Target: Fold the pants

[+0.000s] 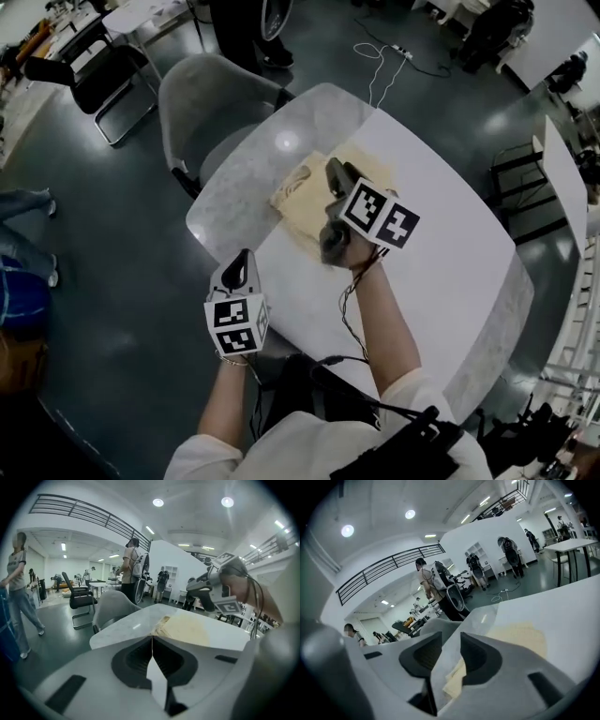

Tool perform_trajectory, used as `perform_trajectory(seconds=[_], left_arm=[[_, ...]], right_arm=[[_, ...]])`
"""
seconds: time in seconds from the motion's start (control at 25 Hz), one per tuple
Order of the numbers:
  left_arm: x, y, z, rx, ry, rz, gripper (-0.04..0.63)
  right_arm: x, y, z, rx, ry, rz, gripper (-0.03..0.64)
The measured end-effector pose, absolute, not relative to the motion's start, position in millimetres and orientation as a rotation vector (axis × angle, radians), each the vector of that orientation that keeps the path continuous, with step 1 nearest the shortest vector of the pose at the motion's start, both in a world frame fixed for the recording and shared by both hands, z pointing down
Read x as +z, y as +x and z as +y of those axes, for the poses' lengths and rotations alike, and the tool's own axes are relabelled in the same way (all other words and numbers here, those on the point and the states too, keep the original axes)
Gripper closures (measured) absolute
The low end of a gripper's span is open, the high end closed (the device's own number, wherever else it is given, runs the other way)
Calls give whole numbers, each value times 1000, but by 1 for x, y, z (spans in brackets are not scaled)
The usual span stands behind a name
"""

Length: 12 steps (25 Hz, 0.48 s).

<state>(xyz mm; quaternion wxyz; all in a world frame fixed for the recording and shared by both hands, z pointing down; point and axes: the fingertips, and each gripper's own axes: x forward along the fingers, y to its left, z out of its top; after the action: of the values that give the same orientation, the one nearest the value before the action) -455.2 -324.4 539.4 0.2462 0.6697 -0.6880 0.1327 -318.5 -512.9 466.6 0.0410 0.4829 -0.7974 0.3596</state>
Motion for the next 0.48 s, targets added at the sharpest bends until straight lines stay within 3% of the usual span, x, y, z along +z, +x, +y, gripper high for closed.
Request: perform_trajectory(seconds=[0.2,0.48], left_arm=[[553,-474,-324,342,1796,-1861,586],[538,-441,-339,332,1889,-1830,586]], right_arm=[[501,-313,-501,1098,1496,-2340,512],[500,-272,-491,1002,1555,-2286,514]])
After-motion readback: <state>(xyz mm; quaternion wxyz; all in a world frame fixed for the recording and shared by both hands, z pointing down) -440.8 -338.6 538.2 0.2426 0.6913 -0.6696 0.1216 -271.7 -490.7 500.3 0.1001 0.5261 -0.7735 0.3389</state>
